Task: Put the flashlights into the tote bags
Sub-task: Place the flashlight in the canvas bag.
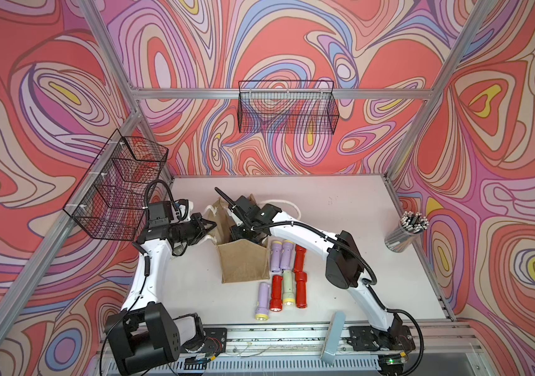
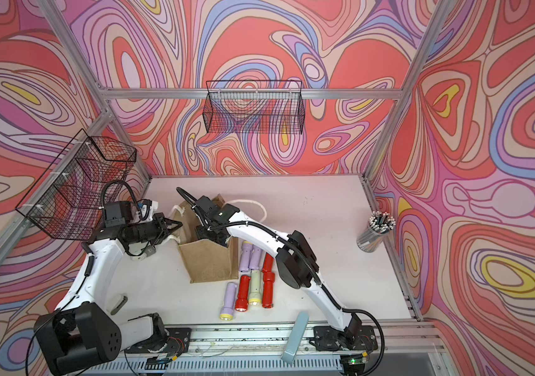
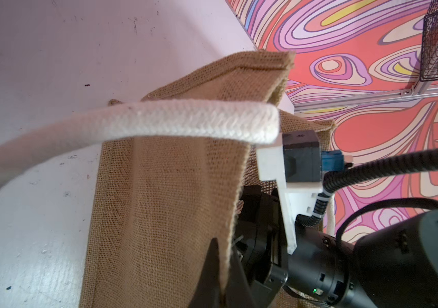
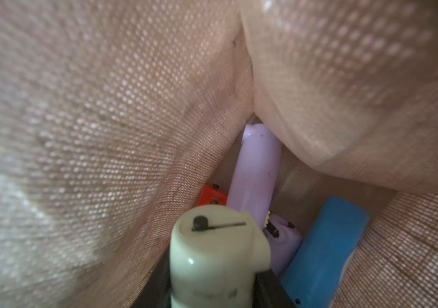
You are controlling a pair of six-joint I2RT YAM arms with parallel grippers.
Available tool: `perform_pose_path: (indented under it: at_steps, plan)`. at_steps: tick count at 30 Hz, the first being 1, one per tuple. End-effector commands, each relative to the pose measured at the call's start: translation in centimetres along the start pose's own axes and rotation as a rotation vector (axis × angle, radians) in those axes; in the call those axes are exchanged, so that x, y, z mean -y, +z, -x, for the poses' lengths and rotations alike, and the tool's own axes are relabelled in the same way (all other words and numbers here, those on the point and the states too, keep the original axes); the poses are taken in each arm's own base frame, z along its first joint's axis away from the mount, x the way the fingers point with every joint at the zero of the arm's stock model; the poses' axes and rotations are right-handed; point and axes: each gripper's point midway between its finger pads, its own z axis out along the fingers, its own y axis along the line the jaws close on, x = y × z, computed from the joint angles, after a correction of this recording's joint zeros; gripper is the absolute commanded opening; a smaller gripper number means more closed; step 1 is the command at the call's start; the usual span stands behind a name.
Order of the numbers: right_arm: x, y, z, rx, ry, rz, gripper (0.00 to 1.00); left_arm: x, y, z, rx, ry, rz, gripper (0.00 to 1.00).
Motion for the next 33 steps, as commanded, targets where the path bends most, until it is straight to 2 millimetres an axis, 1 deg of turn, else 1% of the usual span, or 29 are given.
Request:
perform_pose_path:
  at_steps: [1,5,10,12,18,20,22,25,28,30,31,33]
  plan:
    - [2.0,3.1,-3.1,-0.106,0.044,-0.056,0.0,1.8,-0.5,1.8,0.052,0.074,-0.035,0.0]
    - [2.8,4.3,-4.4,-0.145,0.045,-0.084,0.0,1.8,-0.8,2.2,0.078,0.086,-0.022,0.0]
    - [4.7,5.7,-6.1,-0.188,0.05,-0.157,0.0,2.3,-1.2,2.7,0.125,0.107,-0.027,0.0]
    - [5.0,6.0,-6.5,-0.194,0.052,-0.168,0.01,2.4,-1.3,2.8,0.123,0.11,-0.029,0.0]
    - [4.7,6.2,-5.9,-0.172,0.062,-0.15,0.05,2.4,-1.1,2.8,0.111,0.111,-0.028,0.0]
    - [4.6,6.2,-5.7,-0.166,0.063,-0.148,0.11,2.4,-1.2,2.9,0.116,0.119,-0.019,0.0]
    - [4.4,6.1,-5.4,-0.16,0.068,-0.146,0.21,2.4,-1.4,2.9,0.116,0.126,-0.008,0.0]
    - [4.0,5.8,-5.0,-0.151,0.071,-0.129,0.34,2.4,-1.4,3.0,0.109,0.129,-0.005,0.0]
    - [3.7,5.2,-4.3,-0.129,0.07,-0.114,0.42,2.3,-1.4,3.0,0.11,0.137,0.008,0.0]
    - [3.1,4.7,-3.5,-0.107,0.071,-0.094,0.54,1.9,-1.5,3.0,0.113,0.142,0.04,0.0]
    - [2.9,4.4,-3.2,-0.098,0.073,-0.085,0.58,1.7,-1.6,3.0,0.113,0.145,0.052,0.0]
    - [2.2,3.8,-2.3,-0.069,0.077,-0.047,0.61,1.6,-1.6,3.0,0.104,0.149,0.063,0.0]
